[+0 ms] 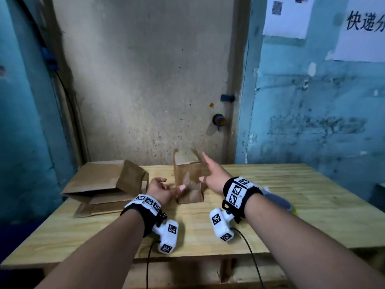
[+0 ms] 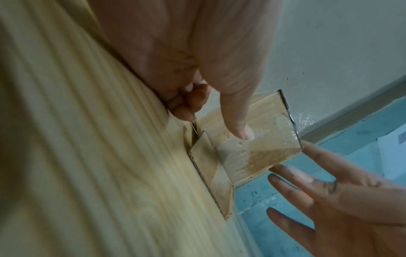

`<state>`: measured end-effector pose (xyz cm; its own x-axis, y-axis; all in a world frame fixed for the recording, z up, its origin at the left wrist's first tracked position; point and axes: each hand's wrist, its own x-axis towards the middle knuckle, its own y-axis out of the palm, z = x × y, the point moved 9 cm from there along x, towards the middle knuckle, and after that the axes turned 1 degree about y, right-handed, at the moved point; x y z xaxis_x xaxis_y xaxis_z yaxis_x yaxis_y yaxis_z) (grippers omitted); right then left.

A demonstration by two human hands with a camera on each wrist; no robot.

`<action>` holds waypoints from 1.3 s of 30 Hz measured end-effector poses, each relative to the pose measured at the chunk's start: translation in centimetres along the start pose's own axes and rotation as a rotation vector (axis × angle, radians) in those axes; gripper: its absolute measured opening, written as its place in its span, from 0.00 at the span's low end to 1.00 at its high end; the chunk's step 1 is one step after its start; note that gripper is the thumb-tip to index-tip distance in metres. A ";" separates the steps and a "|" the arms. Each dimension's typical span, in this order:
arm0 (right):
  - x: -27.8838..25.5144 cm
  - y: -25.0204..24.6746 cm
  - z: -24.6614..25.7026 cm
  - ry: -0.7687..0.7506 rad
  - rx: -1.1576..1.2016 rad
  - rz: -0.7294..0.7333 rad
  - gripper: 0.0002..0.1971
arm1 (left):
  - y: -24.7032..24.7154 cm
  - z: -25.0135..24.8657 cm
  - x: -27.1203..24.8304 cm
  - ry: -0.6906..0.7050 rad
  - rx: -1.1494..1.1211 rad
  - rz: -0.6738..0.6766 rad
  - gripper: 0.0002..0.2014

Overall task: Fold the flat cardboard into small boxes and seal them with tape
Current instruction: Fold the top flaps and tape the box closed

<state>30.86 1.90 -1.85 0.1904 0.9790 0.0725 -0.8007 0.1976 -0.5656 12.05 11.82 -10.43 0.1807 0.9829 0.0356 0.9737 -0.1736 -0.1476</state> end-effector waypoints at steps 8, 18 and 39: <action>-3.6 -1.1 -0.4 0.042 0.043 -0.178 0.31 | -1.6 1.4 -0.6 -0.078 -0.022 -0.127 0.49; -10.9 -7.4 -1.5 0.282 -0.520 -0.406 0.25 | 1.8 -2.7 -5.3 -0.222 -0.184 0.015 0.27; -13.2 -3.5 -4.2 0.005 -0.215 -0.163 0.18 | 6.5 -1.2 -11.0 -0.159 -0.388 0.258 0.25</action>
<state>33.49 -11.87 -4.28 0.3100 0.9349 0.1728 -0.6203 0.3367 -0.7084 16.56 -0.18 -10.63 0.4287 0.8967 -0.1098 0.8854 -0.3929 0.2482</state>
